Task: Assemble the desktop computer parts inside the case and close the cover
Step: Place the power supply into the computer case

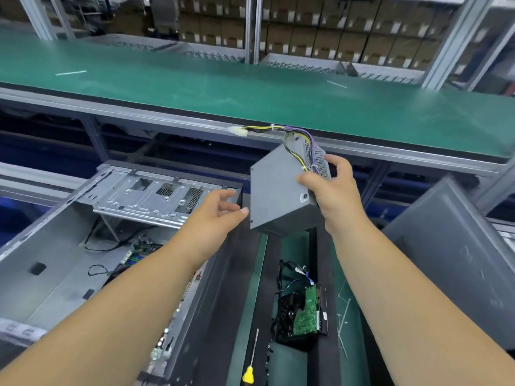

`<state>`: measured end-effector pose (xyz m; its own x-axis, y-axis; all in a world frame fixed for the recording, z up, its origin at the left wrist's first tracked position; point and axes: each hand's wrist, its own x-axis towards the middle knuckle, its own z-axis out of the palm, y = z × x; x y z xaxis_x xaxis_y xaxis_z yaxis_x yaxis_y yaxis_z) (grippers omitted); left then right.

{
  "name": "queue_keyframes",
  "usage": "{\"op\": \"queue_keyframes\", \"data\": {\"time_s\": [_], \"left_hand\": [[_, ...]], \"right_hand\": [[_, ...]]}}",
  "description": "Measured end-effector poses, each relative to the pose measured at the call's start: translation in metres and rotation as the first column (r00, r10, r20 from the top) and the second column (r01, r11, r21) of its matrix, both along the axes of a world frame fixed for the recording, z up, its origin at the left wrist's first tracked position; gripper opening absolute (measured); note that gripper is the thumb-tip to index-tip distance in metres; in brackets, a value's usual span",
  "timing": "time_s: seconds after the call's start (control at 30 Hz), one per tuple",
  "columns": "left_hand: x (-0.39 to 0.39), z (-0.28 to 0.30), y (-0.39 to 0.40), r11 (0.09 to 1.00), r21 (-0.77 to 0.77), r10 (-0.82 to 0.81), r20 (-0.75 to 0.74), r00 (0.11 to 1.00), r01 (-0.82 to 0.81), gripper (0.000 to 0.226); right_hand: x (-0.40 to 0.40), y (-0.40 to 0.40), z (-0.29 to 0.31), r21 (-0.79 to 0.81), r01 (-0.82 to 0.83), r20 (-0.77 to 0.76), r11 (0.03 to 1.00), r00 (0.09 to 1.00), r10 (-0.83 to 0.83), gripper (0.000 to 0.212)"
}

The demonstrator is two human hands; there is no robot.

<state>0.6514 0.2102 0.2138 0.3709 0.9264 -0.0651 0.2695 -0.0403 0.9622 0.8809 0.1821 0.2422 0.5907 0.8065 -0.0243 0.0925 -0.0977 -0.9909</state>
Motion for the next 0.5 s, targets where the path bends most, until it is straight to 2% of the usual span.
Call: {"op": "queue_keyframes", "data": {"time_s": [0.07,0.17,0.27,0.4,0.5], "left_hand": [[-0.005,0.001,0.002,0.994,-0.106,0.015,0.110,0.994,-0.003,0.059],[-0.015,0.001,0.005,0.967,-0.243,0.000,0.281,0.960,0.071,0.052],[-0.033,0.007,0.004,0.927,-0.340,-0.012,0.400,0.916,0.160,0.058],[-0.066,0.015,0.008,0.842,-0.431,-0.002,0.599,0.801,0.324,0.066],[-0.097,0.019,0.013,0.775,-0.486,0.033,0.670,0.742,0.405,0.068]], "right_hand": [[-0.016,-0.009,0.018,0.055,-0.031,-0.033,0.998,0.999,0.033,0.075],[-0.045,-0.025,0.042,0.099,-0.065,-0.039,0.993,0.997,0.069,0.072],[-0.077,-0.039,0.061,0.115,-0.091,-0.052,0.989,0.994,0.097,0.068],[-0.122,-0.047,0.076,0.114,-0.126,-0.063,0.985,0.989,0.134,0.064],[-0.152,-0.045,0.078,0.106,-0.143,-0.077,0.984,0.985,0.151,0.062]]}}
